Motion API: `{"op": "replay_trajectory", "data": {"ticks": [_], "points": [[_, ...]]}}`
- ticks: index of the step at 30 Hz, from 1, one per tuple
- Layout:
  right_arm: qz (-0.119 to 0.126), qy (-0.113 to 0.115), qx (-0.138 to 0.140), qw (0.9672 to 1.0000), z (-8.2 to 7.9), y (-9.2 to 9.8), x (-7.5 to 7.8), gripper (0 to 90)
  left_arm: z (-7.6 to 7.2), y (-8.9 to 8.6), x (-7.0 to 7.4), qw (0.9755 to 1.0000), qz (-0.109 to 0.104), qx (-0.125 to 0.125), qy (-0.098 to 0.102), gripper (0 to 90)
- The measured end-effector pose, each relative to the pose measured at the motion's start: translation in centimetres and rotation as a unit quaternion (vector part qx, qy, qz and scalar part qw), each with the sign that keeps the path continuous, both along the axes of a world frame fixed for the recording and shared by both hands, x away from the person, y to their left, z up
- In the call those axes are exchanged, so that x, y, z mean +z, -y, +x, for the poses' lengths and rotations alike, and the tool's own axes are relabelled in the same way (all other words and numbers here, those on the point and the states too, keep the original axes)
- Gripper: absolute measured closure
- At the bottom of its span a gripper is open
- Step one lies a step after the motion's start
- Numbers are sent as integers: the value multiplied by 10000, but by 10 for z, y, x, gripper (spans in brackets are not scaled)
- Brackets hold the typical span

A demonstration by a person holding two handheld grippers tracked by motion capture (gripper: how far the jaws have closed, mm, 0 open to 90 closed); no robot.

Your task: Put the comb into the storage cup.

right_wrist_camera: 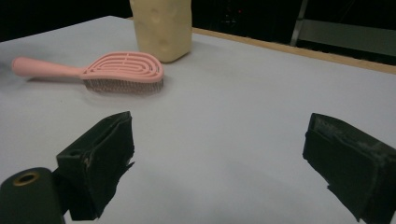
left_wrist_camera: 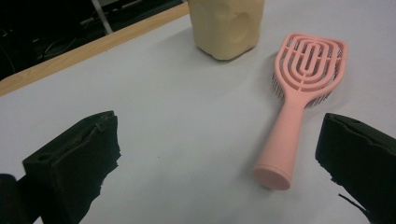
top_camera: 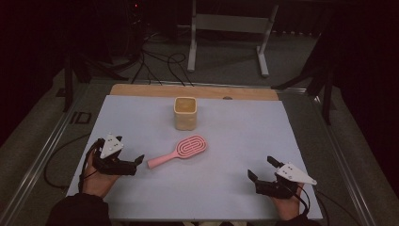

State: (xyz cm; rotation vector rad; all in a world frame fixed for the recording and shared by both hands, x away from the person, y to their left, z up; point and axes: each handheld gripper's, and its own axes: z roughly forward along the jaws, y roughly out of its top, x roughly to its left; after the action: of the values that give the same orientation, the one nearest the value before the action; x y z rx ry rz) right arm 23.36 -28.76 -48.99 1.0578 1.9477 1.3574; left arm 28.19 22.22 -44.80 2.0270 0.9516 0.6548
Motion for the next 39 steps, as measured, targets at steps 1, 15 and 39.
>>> {"op": "replay_trajectory", "data": {"ticks": [1,15,39], "points": [[3,-1,2,10000,0,0,0,84,1,1,0,10000,22,-14,-14,0],[-5,-2,-5,10000,0,0,0,84,10,13,-2,9996,166,-190,-114,0],[1,-12,5,10000,0,0,0,84,22,32,-5,9976,419,-474,-274,0]]}}
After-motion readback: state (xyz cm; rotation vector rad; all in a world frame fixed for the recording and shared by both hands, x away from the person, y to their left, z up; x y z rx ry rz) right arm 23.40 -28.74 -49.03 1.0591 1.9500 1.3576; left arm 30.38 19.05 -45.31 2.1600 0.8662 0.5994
